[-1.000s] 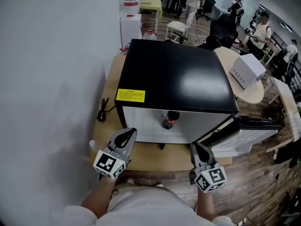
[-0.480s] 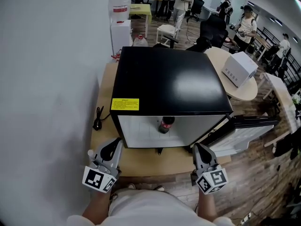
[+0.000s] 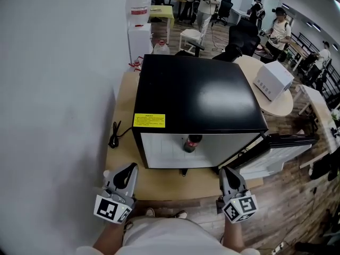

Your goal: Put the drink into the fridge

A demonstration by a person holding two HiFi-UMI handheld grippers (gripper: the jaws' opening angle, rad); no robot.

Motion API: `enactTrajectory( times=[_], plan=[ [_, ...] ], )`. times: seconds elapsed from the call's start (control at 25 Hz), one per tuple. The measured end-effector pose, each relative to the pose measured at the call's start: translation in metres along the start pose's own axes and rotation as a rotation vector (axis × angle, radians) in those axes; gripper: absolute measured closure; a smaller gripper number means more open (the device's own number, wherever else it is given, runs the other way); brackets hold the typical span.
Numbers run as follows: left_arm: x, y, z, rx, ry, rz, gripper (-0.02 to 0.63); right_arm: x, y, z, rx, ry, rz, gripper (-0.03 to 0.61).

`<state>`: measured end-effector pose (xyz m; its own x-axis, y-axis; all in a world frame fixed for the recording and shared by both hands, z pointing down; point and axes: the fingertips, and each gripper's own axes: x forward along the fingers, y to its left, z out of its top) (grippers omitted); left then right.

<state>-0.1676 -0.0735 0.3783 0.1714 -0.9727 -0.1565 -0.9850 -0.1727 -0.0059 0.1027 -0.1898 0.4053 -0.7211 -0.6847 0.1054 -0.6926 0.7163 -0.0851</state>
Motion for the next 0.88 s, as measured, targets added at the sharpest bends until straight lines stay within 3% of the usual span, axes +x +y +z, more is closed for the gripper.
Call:
enactTrajectory(
  times=[0.88],
  plan=[
    [-0.011,-0.013,0.0,-0.035,-0.005,-0.011,0.598,-0.009,0.016,-0.005,0.0,0.015,0.018,0.577]
  ],
)
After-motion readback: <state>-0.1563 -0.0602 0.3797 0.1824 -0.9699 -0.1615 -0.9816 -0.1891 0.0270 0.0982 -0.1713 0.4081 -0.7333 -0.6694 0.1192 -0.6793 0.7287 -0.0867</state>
